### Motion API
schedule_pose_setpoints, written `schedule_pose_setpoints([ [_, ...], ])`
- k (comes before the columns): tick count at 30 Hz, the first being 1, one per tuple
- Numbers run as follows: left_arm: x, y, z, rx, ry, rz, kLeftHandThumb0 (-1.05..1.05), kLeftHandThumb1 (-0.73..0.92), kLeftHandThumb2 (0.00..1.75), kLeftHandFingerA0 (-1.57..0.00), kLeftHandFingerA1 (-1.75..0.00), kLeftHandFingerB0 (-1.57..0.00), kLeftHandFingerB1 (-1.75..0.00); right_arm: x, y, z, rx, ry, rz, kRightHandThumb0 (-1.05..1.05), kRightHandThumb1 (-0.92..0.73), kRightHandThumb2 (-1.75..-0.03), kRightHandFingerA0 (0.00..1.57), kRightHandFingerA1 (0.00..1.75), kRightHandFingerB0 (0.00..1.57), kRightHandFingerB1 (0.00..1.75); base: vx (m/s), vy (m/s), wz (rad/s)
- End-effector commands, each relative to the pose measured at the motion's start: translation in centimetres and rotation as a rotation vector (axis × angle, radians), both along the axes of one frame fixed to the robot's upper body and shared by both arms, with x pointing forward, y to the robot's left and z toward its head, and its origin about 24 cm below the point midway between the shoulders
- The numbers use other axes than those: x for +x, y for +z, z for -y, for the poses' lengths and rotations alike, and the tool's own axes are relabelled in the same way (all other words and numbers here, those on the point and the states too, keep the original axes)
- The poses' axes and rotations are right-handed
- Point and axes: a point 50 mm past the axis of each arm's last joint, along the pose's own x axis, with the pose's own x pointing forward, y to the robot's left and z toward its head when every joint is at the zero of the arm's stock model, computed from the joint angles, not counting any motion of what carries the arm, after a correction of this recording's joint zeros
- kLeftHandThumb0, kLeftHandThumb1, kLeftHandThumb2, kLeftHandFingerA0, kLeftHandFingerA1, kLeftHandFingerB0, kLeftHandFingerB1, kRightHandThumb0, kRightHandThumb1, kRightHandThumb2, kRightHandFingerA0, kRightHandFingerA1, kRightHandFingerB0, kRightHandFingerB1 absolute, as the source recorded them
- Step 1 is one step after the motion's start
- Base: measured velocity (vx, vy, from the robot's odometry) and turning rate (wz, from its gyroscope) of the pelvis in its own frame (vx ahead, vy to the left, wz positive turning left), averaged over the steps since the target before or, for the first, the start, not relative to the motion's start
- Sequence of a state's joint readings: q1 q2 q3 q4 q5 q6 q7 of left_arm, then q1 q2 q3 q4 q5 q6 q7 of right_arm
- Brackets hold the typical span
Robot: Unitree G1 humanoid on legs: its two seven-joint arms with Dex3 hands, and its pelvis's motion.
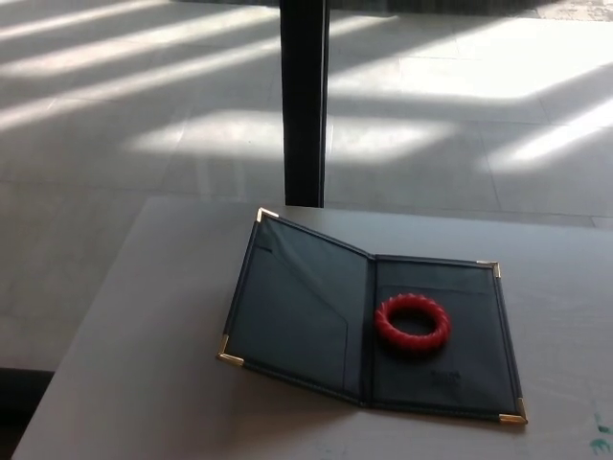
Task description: There is a diary kept infront of the robot and the robot uses its right hand to grab its cover and puses it to the left to open it.
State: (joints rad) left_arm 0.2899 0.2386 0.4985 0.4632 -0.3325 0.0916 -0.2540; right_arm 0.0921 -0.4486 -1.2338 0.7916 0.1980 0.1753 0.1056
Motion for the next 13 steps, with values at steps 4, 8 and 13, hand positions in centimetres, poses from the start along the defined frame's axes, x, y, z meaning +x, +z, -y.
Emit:
schedule_pose_setpoints([
  [4, -2.3, -0.3, -1.9, 0.027, 0.161, -0.006, -0.60, 0.75, 0.62, -0.52, -0.45, -0.48, -0.43, -1.5, -1.6, -0.4, -0.065, -0.007, -0.058, -0.88, -0.92, -0.69, 0.46, 0.81, 0.36, 0.67, 0.00, 0.000, 0.00],
  [8, -2.8, -0.3, -2.1, -0.005, 0.203, 0.023, -0.58, 0.75, 0.62, -0.47, -0.46, -0.42, -0.43, 0.9, -2.3, -1.4, -0.068, 0.152, -0.100, -0.82, -0.71, -1.05, 0.49, 0.76, 0.42, 0.68, 0.00, 0.000, 0.00],
  [13, -2.4, -0.6, -2.2, -0.021, 0.232, 0.032, -0.55, 0.75, 0.62, -0.46, -0.45, -0.42, -0.43, 2.4, -2.4, -1.9, -0.074, 0.233, -0.079, -0.83, -0.92, -0.71, 0.51, 0.72, 0.40, 0.61, 0.00, 0.000, 0.00],
])
